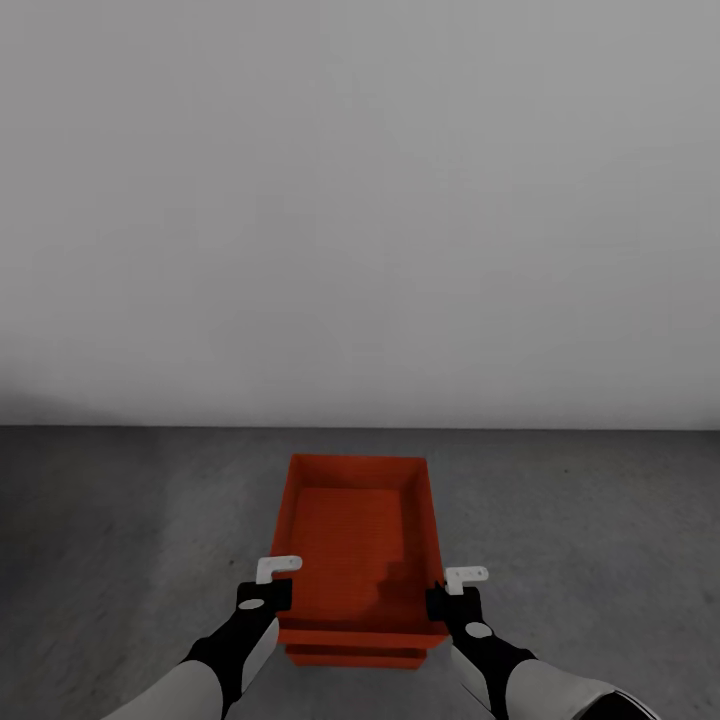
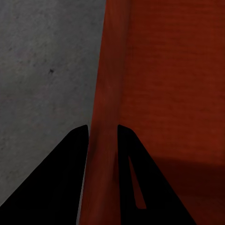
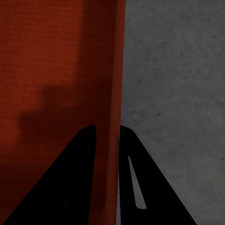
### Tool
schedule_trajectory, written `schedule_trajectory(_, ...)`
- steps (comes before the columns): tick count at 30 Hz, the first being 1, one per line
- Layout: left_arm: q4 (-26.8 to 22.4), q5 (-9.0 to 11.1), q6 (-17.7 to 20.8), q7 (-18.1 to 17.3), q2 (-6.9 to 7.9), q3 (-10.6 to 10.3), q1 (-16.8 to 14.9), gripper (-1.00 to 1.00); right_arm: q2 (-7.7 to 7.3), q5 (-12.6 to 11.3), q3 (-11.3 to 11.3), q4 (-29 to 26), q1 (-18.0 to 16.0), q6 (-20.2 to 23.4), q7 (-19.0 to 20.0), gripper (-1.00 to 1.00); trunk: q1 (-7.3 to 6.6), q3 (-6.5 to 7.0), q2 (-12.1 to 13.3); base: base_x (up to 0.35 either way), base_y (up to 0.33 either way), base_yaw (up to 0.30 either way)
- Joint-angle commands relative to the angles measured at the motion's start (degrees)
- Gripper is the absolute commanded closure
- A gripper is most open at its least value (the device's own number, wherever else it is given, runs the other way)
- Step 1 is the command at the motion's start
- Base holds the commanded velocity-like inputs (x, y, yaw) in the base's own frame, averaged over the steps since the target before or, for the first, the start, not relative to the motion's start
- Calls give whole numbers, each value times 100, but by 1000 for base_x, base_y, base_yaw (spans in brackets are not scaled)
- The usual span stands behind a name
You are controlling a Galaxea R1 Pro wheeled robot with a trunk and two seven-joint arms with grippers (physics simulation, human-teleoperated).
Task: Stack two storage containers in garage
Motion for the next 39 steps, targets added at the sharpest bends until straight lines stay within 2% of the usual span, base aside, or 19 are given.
schedule_trajectory(1, -214, -128, 25, 57, 2, 131, -4, 100, 0, -84, -38, 15, 0, -15, 4, 100, 22, -23, -44, 0, 0, 0)
schedule_trajectory(39, -214, -128, 25, 63, 2, 131, -4, 100, 0, -84, -38, 15, 0, -15, 4, 100, 857, -706, -1568, 0, 0, 0)
